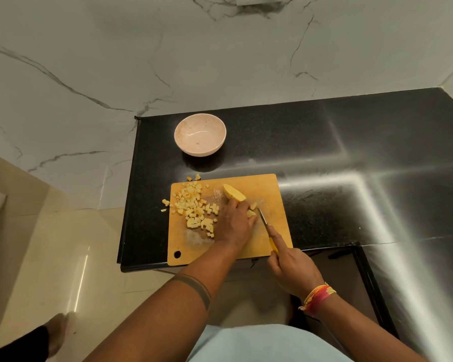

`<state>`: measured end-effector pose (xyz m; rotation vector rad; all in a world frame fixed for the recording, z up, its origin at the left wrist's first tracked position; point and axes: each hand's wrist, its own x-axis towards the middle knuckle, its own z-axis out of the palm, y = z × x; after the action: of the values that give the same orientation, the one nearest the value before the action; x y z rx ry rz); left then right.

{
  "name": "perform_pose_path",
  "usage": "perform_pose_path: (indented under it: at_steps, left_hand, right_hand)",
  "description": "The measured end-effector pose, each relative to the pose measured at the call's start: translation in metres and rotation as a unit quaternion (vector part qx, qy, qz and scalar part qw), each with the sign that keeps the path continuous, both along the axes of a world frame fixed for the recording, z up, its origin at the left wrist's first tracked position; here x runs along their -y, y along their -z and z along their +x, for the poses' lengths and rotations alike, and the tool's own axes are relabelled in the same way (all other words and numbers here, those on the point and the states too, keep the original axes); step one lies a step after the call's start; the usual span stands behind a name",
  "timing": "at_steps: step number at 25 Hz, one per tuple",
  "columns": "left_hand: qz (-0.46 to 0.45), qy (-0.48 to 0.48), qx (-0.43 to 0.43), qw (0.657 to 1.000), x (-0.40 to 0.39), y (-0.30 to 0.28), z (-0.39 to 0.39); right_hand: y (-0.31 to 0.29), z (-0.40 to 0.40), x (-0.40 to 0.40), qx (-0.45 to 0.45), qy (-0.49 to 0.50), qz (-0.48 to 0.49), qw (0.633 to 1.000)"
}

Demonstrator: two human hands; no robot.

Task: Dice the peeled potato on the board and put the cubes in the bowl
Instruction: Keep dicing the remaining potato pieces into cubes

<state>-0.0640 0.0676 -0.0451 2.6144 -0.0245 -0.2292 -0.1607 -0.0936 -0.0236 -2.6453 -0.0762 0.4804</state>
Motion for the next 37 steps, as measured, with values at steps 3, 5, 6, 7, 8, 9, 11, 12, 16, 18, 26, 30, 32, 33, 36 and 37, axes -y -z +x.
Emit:
perform_pose_path:
  at_steps: [3, 5, 6, 7, 8, 9, 11, 12, 16, 18, 26, 30, 32, 33, 36, 37]
  left_hand:
    - [0.001, 0.017, -0.006, 1.0, -0.004, -0.001, 0.0]
    - [0.005, 0.038, -0.008, 0.999, -0.007, -0.003, 0.0]
    - [0.01, 0.051, -0.012, 0.999, -0.01, -0.004, 0.0]
    - [0.014, 0.062, -0.02, 0.998, -0.014, -0.004, 0.0]
    - [0.014, 0.069, -0.028, 0.997, -0.017, -0.005, 0.0]
    - [0.009, 0.07, -0.034, 0.997, -0.021, -0.004, -0.001]
    - [-0.012, 0.057, -0.034, 0.998, -0.027, -0.002, -0.004]
    - [-0.021, 0.047, -0.029, 0.998, -0.029, -0.001, -0.007]
    - [-0.02, 0.012, -0.003, 1.0, -0.028, 0.001, -0.015]
    - [-0.015, -0.001, -0.002, 1.0, -0.024, 0.001, -0.016]
    - [-0.044, -0.065, -0.009, 0.997, -0.019, -0.002, -0.018]
    - [-0.04, -0.079, -0.007, 0.996, -0.016, -0.004, -0.019]
    - [-0.034, -0.083, -0.007, 0.996, -0.014, -0.004, -0.019]
    - [-0.034, -0.084, -0.009, 0.996, -0.014, -0.005, -0.018]
    - [-0.038, -0.084, -0.01, 0.996, -0.016, -0.004, -0.016]
    - [-0.039, -0.083, -0.011, 0.996, -0.016, -0.003, -0.016]
  right_hand:
    - [0.001, 0.0, -0.001, -0.004, -0.005, 0.002, 1.0]
    - [0.002, 0.0, -0.002, -0.006, -0.012, 0.004, 1.0]
    - [0.003, -0.001, -0.003, -0.007, -0.014, 0.006, 1.0]
    - [0.003, -0.002, -0.005, -0.009, -0.015, 0.009, 1.0]
    - [0.004, -0.002, -0.007, -0.012, -0.018, 0.01, 1.0]
    - [0.004, -0.003, -0.008, -0.014, -0.021, 0.008, 1.0]
    - [0.005, -0.005, -0.012, -0.013, -0.029, 0.003, 0.999]
    - [0.005, -0.006, -0.014, -0.011, -0.032, 0.0, 0.999]
    - [0.002, -0.004, -0.026, -0.009, -0.027, 0.003, 1.0]
    - [0.002, -0.001, -0.028, -0.011, -0.03, 0.003, 0.999]
    - [-0.003, -0.002, -0.035, -0.01, -0.044, -0.013, 0.999]
    - [-0.006, 0.001, -0.038, -0.017, -0.042, -0.024, 0.999]
    - [-0.005, 0.002, -0.038, -0.024, -0.045, -0.021, 0.998]
    - [-0.004, 0.002, -0.039, -0.025, -0.048, -0.021, 0.998]
    - [-0.001, 0.004, -0.04, -0.029, -0.054, -0.023, 0.998]
    - [0.001, 0.005, -0.041, -0.033, -0.053, -0.024, 0.998]
